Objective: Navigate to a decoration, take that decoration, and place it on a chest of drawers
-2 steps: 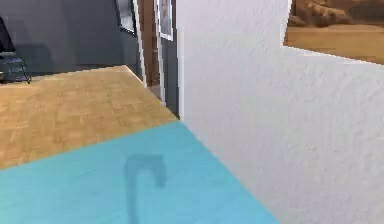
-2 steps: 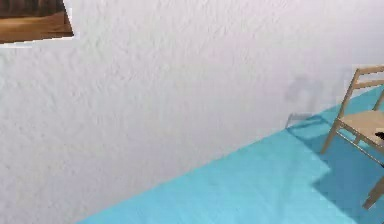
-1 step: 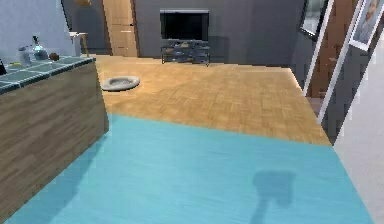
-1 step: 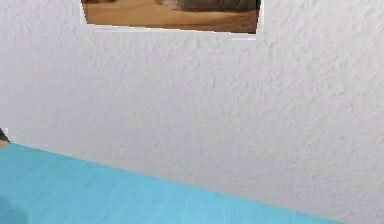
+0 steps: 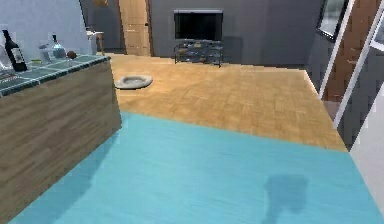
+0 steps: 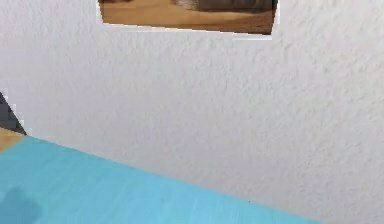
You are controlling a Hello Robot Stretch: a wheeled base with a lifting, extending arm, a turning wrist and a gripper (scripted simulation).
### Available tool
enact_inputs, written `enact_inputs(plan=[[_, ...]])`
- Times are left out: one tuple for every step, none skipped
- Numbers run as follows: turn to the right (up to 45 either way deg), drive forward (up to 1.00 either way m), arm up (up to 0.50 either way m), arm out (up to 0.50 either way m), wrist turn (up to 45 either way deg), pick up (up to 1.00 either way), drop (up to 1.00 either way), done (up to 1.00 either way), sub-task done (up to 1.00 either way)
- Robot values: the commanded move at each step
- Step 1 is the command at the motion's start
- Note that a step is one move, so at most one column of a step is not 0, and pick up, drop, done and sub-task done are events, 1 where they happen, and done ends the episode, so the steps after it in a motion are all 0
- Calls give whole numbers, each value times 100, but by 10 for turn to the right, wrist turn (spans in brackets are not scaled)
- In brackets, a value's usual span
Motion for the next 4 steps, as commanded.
enact_inputs(plan=[[0, 100, 0, 0, 0, 0, 0, 0, 0], [0, 100, 0, 0, 0, 0, 0, 0, 0], [0, 100, 0, 0, 0, 0, 0, 0, 0], [0, 100, 0, 0, 0, 0, 0, 0, 0]])
